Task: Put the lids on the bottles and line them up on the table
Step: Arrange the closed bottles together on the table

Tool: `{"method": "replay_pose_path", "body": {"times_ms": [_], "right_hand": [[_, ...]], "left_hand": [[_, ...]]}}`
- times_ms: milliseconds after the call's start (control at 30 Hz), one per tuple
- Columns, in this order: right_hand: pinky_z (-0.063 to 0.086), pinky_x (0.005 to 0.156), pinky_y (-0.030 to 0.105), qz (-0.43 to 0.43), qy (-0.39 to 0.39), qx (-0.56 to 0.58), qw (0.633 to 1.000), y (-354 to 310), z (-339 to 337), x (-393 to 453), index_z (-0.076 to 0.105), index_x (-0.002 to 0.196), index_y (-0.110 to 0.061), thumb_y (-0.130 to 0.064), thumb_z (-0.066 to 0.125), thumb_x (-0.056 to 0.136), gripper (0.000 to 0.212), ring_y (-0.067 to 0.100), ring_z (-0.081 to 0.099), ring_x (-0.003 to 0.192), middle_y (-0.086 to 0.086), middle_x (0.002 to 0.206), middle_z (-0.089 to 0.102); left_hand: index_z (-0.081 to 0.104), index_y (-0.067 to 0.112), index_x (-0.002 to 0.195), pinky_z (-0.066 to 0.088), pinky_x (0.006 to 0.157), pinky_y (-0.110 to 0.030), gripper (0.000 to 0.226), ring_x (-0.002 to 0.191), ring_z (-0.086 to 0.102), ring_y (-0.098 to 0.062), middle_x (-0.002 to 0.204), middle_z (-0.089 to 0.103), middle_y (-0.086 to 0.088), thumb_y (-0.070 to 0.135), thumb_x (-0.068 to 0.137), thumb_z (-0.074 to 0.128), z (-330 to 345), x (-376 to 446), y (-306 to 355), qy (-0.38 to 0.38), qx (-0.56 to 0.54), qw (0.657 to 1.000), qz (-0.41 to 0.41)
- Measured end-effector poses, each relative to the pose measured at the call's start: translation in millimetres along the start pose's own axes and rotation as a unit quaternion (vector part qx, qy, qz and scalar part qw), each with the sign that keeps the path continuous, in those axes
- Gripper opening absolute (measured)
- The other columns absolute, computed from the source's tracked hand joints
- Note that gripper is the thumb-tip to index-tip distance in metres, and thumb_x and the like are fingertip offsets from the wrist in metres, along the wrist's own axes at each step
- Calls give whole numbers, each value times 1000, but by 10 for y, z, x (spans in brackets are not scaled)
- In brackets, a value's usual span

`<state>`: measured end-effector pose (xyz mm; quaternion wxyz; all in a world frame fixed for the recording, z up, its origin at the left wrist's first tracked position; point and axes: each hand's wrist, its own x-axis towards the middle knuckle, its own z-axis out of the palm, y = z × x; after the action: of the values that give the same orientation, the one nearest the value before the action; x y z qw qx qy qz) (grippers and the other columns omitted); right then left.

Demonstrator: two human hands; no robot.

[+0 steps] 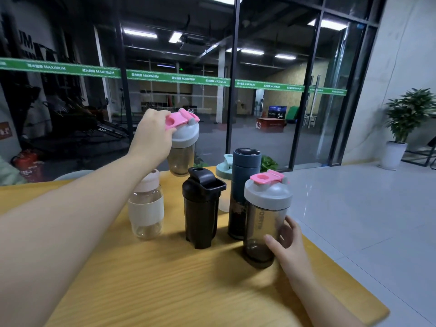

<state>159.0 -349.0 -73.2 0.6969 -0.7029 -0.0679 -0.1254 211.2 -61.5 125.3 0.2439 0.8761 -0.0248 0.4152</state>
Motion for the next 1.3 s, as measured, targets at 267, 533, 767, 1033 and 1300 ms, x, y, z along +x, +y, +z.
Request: {"method": "replay_pose_path", "body": {"times_ms": [267,533,767,1033,1300], "right_hand": [[28,110,29,-101,95,-119,983,-213,57,-192,32,136,-29,-38,82,64,88,4,35,130,-11,139,39],[22,105,5,-284,180,-167,927,-720,149,-189,39,134,-9,-13,67,82,59,7,37,126,1,131,42],[30,99,6,-332,95,-211,914,-1412,421,-138,42,133,-13,-14,68,84,56,8,40,127,0,134,46],[29,104,19,-299,-9,-168,939,-2051,715,-153,32,142,-17,-26,64,89,63,8,38,131,-2,144,41],[47,85,14,-253,-116,-64,958,-2239,688,-205,17,144,-27,-28,76,77,90,6,48,120,-3,137,44]], "left_hand": [[50,3,131,28,86,-21,39,114,48,-30,125,49,-18,8,93,53,-366,-115,265,20,-13,998,56],[51,6,130,32,85,-24,39,110,50,-28,123,51,-16,10,92,55,-761,-195,514,64,-5,994,85],[52,10,132,39,90,-33,39,113,51,-26,126,52,-10,14,93,54,-1053,-267,734,93,-9,991,92],[52,15,133,34,94,-25,39,118,49,-20,129,54,-5,22,94,54,-1324,-365,1003,70,-34,993,90],[58,16,128,42,99,-29,36,111,54,-14,125,60,-1,21,93,56,-1358,-682,1258,-6,-107,987,117]]}}
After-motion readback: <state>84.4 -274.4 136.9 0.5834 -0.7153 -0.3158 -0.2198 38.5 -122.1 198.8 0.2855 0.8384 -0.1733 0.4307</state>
